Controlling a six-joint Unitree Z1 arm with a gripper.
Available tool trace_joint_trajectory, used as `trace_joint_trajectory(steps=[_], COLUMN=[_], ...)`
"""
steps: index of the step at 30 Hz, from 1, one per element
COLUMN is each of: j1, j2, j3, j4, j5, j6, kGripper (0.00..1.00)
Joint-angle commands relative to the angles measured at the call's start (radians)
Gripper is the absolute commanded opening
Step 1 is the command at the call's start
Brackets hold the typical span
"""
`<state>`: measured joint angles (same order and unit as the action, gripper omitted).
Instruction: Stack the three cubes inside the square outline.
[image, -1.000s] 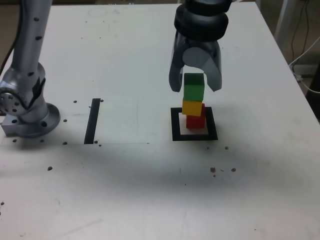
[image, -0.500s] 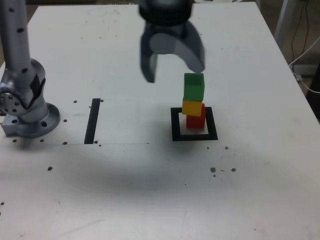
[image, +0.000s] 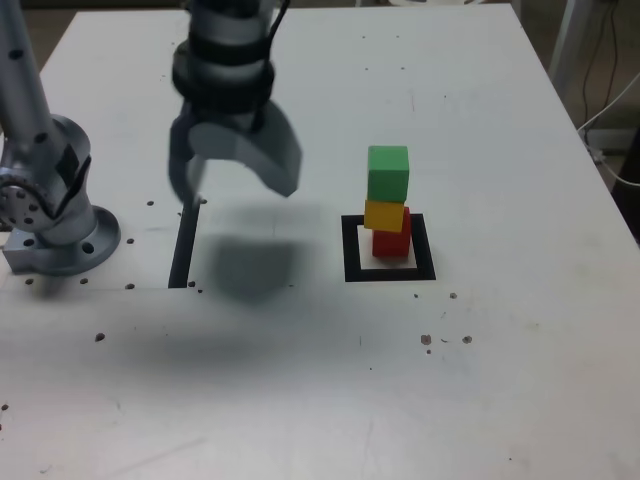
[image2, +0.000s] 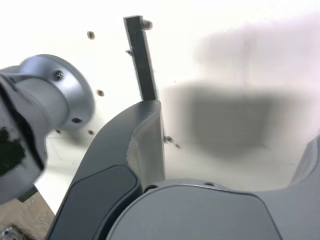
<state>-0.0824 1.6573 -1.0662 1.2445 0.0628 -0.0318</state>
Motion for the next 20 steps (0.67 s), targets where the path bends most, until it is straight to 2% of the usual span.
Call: trace_joint_trajectory(steps=[1,5,13,20], j1=[0.0,0.0,0.0,0.0], j2=[-0.004,0.0,-0.019,-0.045], j3=[0.025,0.093,0.228,0.298], j4=[-0.023,-0.079,-0.182,-0.183], j5=[0.009,0.01,-0.036,-0.02], j6=[-0.01,-0.034,-0.043,-0.043], kGripper=[1.0,1.0,1.0,1.0])
